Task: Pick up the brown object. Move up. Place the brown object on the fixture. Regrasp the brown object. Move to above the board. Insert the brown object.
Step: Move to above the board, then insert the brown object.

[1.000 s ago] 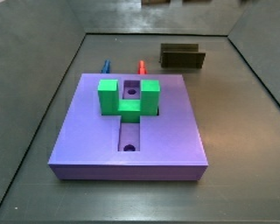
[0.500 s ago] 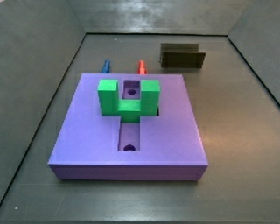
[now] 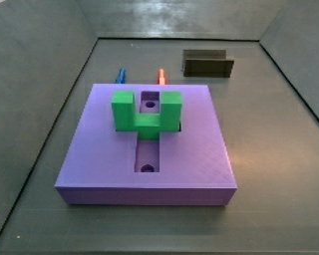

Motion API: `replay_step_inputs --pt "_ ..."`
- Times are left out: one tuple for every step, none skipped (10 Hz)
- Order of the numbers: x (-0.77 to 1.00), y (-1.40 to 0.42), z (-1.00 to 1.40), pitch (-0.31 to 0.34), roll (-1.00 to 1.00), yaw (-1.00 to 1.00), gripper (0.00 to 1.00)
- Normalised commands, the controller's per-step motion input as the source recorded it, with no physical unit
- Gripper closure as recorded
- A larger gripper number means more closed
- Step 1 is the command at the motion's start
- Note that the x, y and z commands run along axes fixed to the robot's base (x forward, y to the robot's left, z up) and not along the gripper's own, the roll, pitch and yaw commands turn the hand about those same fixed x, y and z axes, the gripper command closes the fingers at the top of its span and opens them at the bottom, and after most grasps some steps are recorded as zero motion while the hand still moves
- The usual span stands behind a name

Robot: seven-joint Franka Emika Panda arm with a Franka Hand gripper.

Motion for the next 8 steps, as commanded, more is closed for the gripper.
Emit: replay_step_inputs --pt "-0.14 -0.15 0.02 0.101 -1.0 -0.13 1.0" --pt "-0.07 -0.06 0.01 0.098 -1.0 -0.11 1.0" --pt "-0.09 -0.05 0.03 0.05 -0.79 -0.08 1.0" --pt "-0.08 -0.01 0.0 0.015 -0.58 -0.05 1.0" --pt "-0.05 0.01 0.0 -0.008 -0.36 -0.02 1.0" --pt "-0.04 0.01 0.01 -0.01 -0.24 -0.02 1.0" --pt "0.0 0.0 -0.07 -0.021 -0.01 0.0 1.0" --pt "-0.09 -0.02 -0.16 -0.214 -0.26 -0.69 1.0"
